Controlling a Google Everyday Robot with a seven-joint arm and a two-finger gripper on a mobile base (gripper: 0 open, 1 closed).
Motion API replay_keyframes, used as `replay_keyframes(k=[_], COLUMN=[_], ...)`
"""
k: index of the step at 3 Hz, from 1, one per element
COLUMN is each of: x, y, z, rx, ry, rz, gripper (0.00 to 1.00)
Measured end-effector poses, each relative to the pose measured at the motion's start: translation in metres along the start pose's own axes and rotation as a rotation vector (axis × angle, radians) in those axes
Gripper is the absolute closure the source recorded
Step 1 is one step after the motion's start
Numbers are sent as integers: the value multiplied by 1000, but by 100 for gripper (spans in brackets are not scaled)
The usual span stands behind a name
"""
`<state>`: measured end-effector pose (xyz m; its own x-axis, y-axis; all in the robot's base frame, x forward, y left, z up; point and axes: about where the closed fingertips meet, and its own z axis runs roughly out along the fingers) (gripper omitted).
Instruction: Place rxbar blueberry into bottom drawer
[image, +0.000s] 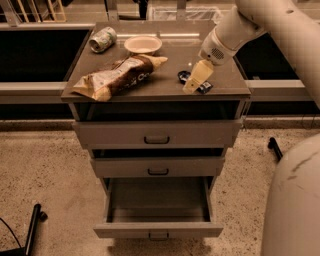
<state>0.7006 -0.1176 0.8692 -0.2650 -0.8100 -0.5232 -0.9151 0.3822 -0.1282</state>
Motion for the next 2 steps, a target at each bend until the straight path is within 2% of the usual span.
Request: replay_keyframes(k=[2], x=[9], y=[-6], z=[32], rx=[-38], ry=[29], rz=[26], gripper=[6])
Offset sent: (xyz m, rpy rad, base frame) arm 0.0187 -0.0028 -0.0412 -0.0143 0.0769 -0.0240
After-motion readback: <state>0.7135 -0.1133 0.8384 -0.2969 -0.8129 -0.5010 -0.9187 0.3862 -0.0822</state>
